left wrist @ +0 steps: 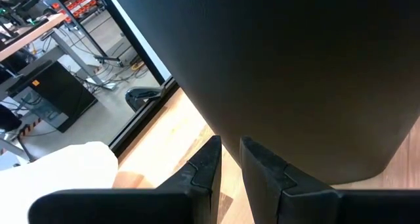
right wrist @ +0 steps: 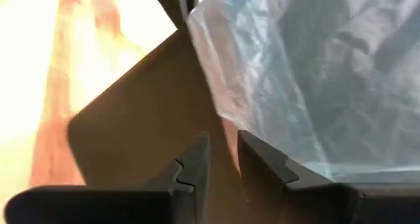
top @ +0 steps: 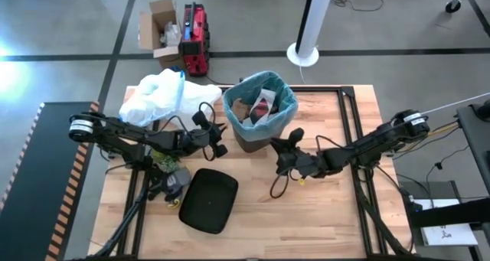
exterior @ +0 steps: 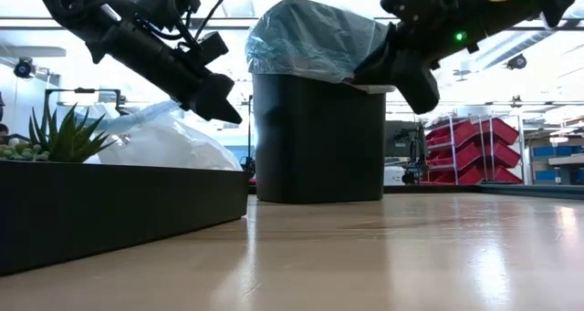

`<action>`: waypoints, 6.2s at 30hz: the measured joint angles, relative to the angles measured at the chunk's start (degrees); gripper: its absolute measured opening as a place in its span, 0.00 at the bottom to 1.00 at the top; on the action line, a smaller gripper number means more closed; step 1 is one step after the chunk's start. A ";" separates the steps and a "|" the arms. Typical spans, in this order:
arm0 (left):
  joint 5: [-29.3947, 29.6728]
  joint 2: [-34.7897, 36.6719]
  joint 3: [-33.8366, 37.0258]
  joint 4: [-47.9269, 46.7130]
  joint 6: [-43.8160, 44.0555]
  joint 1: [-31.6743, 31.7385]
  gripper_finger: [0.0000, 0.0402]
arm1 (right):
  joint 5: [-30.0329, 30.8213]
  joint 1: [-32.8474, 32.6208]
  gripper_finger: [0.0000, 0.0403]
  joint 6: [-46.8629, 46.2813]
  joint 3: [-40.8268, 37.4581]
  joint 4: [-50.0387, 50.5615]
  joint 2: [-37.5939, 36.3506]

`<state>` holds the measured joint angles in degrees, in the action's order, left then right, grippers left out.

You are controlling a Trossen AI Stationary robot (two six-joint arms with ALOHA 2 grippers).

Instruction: Place trash/remove bag and relplace

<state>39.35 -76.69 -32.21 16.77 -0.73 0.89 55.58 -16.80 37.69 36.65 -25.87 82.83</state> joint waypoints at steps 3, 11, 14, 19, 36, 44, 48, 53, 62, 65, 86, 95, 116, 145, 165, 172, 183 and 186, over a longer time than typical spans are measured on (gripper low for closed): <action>0.00 0.00 0.00 0.00 0.00 0.00 0.11 | 1.49 0.28 0.21 0.24 0.17 0.18 0.00; 0.00 -0.02 0.00 0.13 0.02 -0.36 0.11 | -2.13 3.62 0.24 -2.10 -0.10 0.77 0.96; -0.02 0.00 0.00 0.23 0.02 -0.61 0.11 | -4.19 4.55 0.22 -4.17 -0.10 1.26 0.96; 0.00 0.00 0.00 0.25 -0.14 -0.73 0.11 | -4.10 5.65 0.18 -4.71 -0.10 1.59 0.96; 0.00 0.00 0.00 0.36 -0.20 -0.74 0.11 | -11.13 6.19 0.07 -9.46 1.29 3.14 0.81; -0.02 -0.01 0.00 0.36 -0.20 -1.00 0.11 | -19.29 6.19 0.00 -17.43 4.42 8.68 -0.21; 0.00 0.00 0.00 0.31 -0.20 -1.34 0.11 | -26.66 6.05 0.00 -23.53 6.94 14.32 -0.83; 0.00 0.00 0.00 0.38 -0.20 -1.87 0.11 | -36.97 5.95 0.00 -27.48 9.20 16.39 -3.13; 0.00 0.00 0.00 0.60 -0.20 -2.03 0.11 | -45.22 5.94 0.00 -28.54 12.15 18.00 -13.28; 0.00 0.00 0.00 0.73 -0.20 -2.11 0.11 | -43.17 5.81 0.00 -26.72 12.30 18.18 -16.42; 0.66 2.60 0.00 0.04 1.09 -9.23 0.11 | -14.68 -6.99 0.29 -59.46 -9.47 -3.18 -12.15; 0.63 2.17 0.00 0.00 3.85 -13.58 0.11 | -7.65 -5.74 0.33 -63.22 -18.60 -45.04 9.82; 0.55 2.10 0.00 -0.43 3.47 -14.34 0.11 | -17.16 0.88 0.49 -57.18 -10.43 -64.19 20.79; 0.48 2.08 0.00 0.26 3.21 -14.36 0.11 | -19.83 3.48 0.02 -55.65 -8.12 -60.09 20.28; 0.50 2.08 0.00 0.40 3.19 -14.36 0.11 | -28.13 -0.07 0.00 -42.27 -5.86 -36.90 -6.24; 0.50 2.08 0.00 0.40 3.19 -14.36 0.11 | -25.28 -0.07 0.00 -39.38 -2.50 -28.70 -14.63; 0.52 2.08 0.00 0.42 3.19 -14.36 0.11 | -21.05 0.83 0.00 -36.99 7.20 -8.38 -20.05; 0.52 2.08 0.00 0.40 3.19 -14.36 0.11 | -21.11 0.89 0.00 -34.21 7.67 -8.72 -19.69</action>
<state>39.88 -74.61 -32.21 17.17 2.46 -13.47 34.48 -15.91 3.47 44.33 -34.59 63.13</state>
